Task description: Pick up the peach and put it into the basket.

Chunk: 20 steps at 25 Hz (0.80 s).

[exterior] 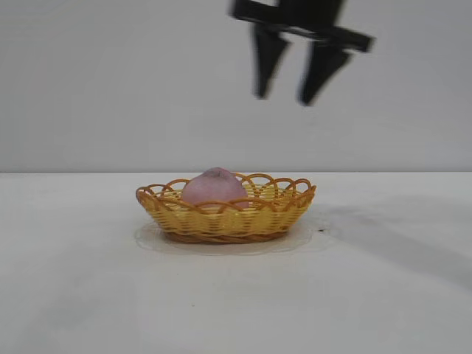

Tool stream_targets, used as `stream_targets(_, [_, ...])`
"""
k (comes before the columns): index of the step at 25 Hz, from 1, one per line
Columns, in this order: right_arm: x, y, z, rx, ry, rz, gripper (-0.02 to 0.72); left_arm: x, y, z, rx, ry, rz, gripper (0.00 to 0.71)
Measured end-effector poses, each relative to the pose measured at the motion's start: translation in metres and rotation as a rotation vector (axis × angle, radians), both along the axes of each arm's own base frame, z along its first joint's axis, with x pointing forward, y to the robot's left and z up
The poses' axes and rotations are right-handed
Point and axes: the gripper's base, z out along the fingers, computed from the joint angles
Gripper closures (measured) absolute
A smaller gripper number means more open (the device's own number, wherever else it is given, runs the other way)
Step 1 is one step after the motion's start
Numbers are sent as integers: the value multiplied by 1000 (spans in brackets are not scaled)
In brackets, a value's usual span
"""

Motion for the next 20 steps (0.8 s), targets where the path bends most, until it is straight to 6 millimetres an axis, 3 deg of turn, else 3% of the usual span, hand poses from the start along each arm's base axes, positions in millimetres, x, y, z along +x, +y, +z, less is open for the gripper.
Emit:
stream_targets(3, [9, -54, -20, -72, 68, -128, 297, 0, 0, 0, 0, 0, 0, 273])
stream_targets(9, [13, -112, -31, -85, 86, -278, 297, 0, 0, 0, 0, 0, 0, 273])
stream_targets(12, [13, -121, -28, -84, 80, -299, 297, 0, 0, 0, 0, 0, 0, 273])
stream_targets(15, [6, -121, -10, -69, 48, -304, 297, 0, 0, 0, 0, 0, 0, 273])
stream_targets(17, [-7, -120, 5, -55, 24, -306, 297, 0, 0, 0, 0, 0, 0, 273])
stream_targets(20, [-42, -122, 25, -49, -4, -307, 297, 0, 0, 0, 0, 0, 0, 273])
